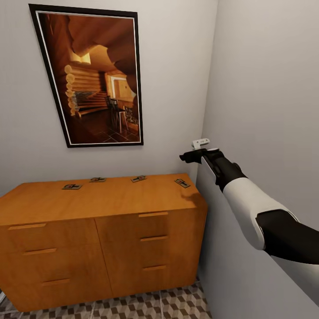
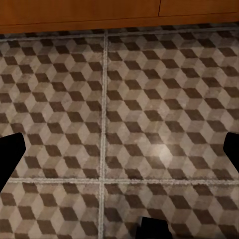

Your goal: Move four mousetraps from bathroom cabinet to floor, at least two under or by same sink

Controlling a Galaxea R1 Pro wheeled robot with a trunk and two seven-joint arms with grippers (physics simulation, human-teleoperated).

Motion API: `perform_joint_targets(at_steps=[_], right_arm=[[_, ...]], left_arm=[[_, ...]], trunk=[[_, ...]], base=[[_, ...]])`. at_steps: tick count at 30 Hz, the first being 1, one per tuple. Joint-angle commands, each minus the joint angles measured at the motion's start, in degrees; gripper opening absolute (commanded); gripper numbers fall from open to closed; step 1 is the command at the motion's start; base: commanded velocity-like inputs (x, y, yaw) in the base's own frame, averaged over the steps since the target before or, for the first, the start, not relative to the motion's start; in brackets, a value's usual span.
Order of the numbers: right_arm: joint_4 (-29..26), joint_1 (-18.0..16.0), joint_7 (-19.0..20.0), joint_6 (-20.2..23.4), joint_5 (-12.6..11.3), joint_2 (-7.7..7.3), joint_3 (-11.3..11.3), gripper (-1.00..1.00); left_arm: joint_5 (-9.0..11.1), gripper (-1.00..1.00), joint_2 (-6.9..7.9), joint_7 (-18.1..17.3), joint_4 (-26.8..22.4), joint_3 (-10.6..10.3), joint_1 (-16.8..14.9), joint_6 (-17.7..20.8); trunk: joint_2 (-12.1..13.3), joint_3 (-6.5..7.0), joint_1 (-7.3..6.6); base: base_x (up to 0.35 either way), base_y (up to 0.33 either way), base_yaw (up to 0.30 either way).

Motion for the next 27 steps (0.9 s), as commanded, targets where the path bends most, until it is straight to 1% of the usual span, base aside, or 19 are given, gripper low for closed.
perform_joint_targets(at_steps=[1,27], right_arm=[[-0.07,-0.03,0.13,0.29,0.13,-0.02,0.12,1.0],[0.41,-0.03,0.12,0.22,0.22,-0.02,0.12,1.0]], left_arm=[[0.06,1.0,-0.01,-0.03,-0.05,0.07,0.01,-0.1],[0.06,1.0,-0.01,-0.03,-0.05,0.05,0.01,-0.09]], trunk=[[-0.03,-0.05,0.0],[-0.03,-0.05,0.0]], base=[[0.0,0.0,0.0],[0.0,0.0,0.0]])
